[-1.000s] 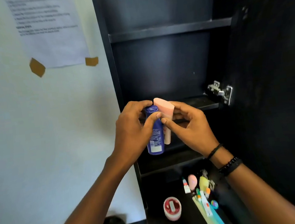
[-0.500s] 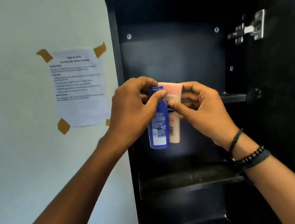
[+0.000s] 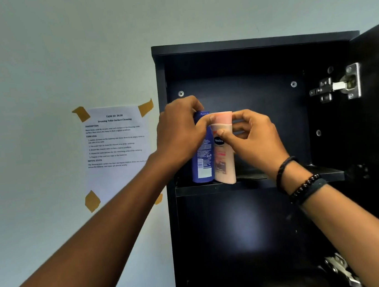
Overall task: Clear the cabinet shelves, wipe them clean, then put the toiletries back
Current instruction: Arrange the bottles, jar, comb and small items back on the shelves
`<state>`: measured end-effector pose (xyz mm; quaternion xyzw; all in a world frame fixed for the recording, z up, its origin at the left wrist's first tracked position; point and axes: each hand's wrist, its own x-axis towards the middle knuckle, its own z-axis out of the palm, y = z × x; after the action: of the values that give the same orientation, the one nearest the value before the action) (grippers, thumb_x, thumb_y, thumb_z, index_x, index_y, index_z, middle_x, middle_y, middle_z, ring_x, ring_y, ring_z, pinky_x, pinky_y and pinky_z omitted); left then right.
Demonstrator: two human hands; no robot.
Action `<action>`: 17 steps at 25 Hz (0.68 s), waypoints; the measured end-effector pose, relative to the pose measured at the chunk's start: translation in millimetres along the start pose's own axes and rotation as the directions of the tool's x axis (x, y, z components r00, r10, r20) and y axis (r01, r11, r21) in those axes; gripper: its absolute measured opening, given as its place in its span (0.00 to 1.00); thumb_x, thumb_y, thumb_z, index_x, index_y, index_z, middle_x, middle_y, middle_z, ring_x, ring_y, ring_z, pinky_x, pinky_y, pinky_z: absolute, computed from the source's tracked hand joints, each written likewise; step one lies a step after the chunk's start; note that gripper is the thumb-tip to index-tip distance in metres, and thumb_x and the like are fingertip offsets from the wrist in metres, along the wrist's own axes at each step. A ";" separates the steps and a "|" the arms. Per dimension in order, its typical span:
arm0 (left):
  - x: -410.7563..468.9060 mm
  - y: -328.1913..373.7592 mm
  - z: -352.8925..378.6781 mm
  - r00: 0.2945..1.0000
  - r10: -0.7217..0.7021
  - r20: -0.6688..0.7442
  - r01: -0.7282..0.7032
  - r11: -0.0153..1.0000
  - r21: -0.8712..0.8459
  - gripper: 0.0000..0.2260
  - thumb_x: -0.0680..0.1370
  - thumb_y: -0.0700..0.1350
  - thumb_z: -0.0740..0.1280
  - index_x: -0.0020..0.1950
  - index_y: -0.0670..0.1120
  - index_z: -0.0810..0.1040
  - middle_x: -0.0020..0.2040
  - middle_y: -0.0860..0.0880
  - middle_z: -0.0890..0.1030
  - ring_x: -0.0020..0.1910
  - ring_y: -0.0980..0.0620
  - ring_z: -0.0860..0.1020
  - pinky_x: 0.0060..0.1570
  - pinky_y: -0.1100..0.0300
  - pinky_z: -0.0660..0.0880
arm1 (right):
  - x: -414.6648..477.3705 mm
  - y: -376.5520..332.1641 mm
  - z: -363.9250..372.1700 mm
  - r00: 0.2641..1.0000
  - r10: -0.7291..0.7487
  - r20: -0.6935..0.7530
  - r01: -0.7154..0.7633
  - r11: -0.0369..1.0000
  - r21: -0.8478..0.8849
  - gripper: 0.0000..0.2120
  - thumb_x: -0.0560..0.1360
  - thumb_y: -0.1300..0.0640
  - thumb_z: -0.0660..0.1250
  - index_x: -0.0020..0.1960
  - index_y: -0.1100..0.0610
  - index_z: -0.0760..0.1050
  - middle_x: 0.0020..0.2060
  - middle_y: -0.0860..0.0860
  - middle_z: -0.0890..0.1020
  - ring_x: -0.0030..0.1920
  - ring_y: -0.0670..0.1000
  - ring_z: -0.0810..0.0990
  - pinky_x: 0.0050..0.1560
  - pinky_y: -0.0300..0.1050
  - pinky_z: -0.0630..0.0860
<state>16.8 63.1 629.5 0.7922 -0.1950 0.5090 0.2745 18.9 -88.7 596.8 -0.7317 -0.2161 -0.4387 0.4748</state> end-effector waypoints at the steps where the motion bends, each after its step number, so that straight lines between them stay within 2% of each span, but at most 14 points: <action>1: 1.9 -2.5 3.8 1.000 -0.015 -0.012 0.016 0.999 0.039 0.15 0.74 0.55 0.70 0.53 0.47 0.78 0.52 0.49 0.82 0.48 0.52 0.79 0.43 0.64 0.72 | 1.9 2.0 4.7 1.000 0.004 -0.018 -0.005 1.000 -0.031 0.12 0.71 0.53 0.73 0.53 0.52 0.76 0.43 0.48 0.84 0.40 0.42 0.82 0.43 0.42 0.82; 4: 1.9 -4.0 10.9 0.999 -0.038 -0.038 0.044 0.983 0.177 0.12 0.76 0.51 0.68 0.54 0.46 0.77 0.54 0.46 0.78 0.50 0.48 0.77 0.42 0.62 0.68 | 5.3 6.6 15.1 0.999 0.003 -0.033 -0.005 0.996 -0.086 0.13 0.72 0.52 0.72 0.54 0.53 0.76 0.43 0.46 0.83 0.41 0.44 0.82 0.46 0.45 0.81; 7: -1.5 0.9 15.8 0.999 -0.034 0.012 0.029 0.955 0.297 0.10 0.78 0.49 0.65 0.55 0.44 0.74 0.56 0.44 0.76 0.52 0.44 0.77 0.41 0.60 0.65 | 3.0 14.5 15.8 0.999 0.019 0.036 -0.012 0.985 -0.170 0.16 0.70 0.52 0.73 0.57 0.52 0.75 0.47 0.48 0.84 0.45 0.47 0.82 0.50 0.48 0.80; 11: -0.8 3.6 19.1 0.995 -0.074 0.062 0.043 0.916 0.400 0.09 0.80 0.44 0.63 0.58 0.42 0.73 0.58 0.41 0.74 0.54 0.40 0.76 0.43 0.55 0.69 | -2.3 22.3 15.5 0.993 0.067 0.101 -0.039 0.966 -0.255 0.16 0.69 0.49 0.73 0.54 0.51 0.76 0.45 0.48 0.85 0.50 0.49 0.82 0.53 0.52 0.78; 14: -6.3 6.3 24.6 0.983 -0.116 0.141 0.035 0.878 0.478 0.18 0.79 0.40 0.62 0.69 0.40 0.65 0.63 0.39 0.72 0.59 0.39 0.74 0.52 0.53 0.73 | 1.8 25.3 21.9 0.991 0.091 0.102 -0.060 0.961 -0.269 0.17 0.70 0.50 0.73 0.57 0.53 0.76 0.48 0.50 0.84 0.51 0.51 0.82 0.53 0.45 0.77; 17: -10.4 4.2 31.7 0.966 -0.150 0.209 0.022 0.857 0.515 0.30 0.79 0.38 0.61 0.76 0.36 0.49 0.67 0.36 0.68 0.62 0.38 0.72 0.56 0.51 0.73 | 8.5 34.2 35.6 0.985 0.084 0.154 -0.037 0.959 -0.282 0.16 0.70 0.55 0.73 0.57 0.53 0.76 0.50 0.50 0.84 0.52 0.52 0.82 0.54 0.46 0.78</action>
<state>32.3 40.1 610.5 0.9002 -0.0501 0.4294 0.0528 64.0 -73.6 580.9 -0.8310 -0.1683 -0.3881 0.3613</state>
